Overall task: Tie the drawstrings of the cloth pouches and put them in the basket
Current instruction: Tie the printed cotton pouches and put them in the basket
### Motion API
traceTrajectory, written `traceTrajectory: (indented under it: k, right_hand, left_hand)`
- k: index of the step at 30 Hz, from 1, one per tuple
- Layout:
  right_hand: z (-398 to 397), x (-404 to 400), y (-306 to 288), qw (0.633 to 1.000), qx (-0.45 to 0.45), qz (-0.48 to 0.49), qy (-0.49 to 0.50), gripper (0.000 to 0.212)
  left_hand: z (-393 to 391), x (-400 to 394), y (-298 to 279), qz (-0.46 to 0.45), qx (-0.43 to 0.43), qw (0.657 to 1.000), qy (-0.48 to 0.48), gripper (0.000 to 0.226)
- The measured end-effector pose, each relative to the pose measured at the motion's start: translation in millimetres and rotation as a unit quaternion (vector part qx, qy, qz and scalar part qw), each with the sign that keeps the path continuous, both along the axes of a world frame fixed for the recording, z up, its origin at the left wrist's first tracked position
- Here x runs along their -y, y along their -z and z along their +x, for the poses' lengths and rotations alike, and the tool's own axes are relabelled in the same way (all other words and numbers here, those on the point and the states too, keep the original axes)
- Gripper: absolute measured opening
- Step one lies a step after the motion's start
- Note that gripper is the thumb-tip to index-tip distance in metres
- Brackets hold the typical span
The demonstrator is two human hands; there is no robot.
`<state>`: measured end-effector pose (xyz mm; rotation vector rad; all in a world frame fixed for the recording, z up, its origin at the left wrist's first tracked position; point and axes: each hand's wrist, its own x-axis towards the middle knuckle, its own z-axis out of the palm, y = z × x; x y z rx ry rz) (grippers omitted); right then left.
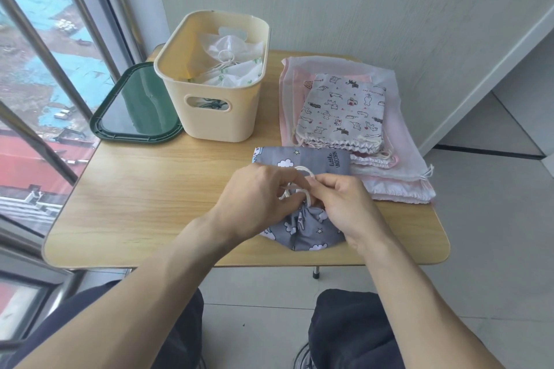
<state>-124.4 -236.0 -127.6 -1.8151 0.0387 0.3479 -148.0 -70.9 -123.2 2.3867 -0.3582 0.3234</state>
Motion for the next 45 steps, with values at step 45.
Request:
traceTrajectory:
  k: [45]
  right_hand:
    - [-10, 3, -7, 0.927, 0.279, -0.189, -0.167, 0.024]
  left_hand:
    - [16, -17, -9, -0.113, -0.189, 0.968, -0.117, 0.026]
